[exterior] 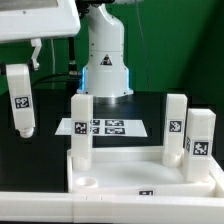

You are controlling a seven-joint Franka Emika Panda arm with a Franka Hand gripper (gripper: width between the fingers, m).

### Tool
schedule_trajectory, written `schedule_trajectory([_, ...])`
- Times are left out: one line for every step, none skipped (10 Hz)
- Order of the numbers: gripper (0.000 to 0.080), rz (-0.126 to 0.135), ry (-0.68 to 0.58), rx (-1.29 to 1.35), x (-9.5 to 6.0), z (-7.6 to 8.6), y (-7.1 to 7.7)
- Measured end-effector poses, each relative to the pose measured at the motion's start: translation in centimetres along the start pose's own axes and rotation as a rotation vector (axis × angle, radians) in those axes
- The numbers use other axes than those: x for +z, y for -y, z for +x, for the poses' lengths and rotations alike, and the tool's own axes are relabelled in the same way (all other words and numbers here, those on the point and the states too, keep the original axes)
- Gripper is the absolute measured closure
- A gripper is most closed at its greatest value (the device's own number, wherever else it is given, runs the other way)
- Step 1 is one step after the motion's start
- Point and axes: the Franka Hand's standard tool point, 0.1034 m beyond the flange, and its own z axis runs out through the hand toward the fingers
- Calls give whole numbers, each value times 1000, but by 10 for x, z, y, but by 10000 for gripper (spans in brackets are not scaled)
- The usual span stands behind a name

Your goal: Assemble desk

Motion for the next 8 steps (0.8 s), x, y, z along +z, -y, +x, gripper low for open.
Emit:
schedule_trajectory([511,1,3,5,1,-2,0])
schedule_trajectory([511,1,3,5,1,-2,0])
schedule_trajectory([511,0,2,6,1,2,3])
schedule_trajectory([511,-6,-15,-29,0,29,14])
schedule_trajectory([511,-9,-30,-67,1,55,22])
schedule_trajectory([511,-11,-38,-84,2,71,27])
schedule_trajectory([511,-11,-45,-110,1,84,33])
schedule_trajectory([511,-21,-53,-110,2,82,30])
